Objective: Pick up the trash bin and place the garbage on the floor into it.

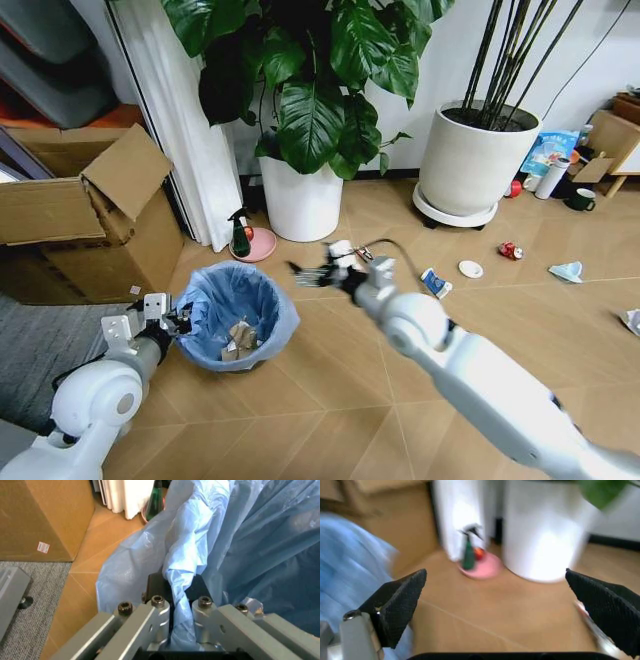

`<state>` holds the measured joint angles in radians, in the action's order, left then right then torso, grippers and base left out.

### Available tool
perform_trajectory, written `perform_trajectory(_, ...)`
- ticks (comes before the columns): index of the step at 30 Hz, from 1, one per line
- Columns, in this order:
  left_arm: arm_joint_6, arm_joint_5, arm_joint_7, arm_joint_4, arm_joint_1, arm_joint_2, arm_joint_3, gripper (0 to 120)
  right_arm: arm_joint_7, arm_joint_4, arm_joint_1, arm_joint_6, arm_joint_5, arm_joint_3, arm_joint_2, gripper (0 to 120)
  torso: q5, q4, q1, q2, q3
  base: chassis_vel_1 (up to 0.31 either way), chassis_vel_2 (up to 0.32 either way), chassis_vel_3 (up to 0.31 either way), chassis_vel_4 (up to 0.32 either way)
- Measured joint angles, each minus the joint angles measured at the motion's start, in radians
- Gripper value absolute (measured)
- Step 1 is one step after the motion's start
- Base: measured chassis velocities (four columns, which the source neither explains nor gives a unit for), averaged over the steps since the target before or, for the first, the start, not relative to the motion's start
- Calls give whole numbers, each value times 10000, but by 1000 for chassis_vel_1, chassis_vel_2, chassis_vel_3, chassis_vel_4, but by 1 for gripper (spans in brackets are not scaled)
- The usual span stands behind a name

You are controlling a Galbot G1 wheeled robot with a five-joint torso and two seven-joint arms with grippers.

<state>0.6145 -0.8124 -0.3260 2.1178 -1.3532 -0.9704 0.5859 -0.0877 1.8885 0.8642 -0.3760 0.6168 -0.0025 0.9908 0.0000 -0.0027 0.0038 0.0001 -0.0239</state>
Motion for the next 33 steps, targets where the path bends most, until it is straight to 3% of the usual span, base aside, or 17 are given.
perform_trajectory(7,-76,207,4,200,-142,-181,7,0,446,25,1565,298,-591,1615,-208,100,-2,4,0,0,0,0,0,0,0)
perform_trajectory(15,-117,296,13,331,-196,-209,-64,0,633,-21,2161,315,-668,2477,-136,100,-6,6,0,0,0,0,0,0,0)
perform_trajectory(33,-158,322,27,488,-245,-142,-100,0,814,112,2698,401,-852,2803,-67,100,-3,4,0,0,-1,-94,-96,99,97)
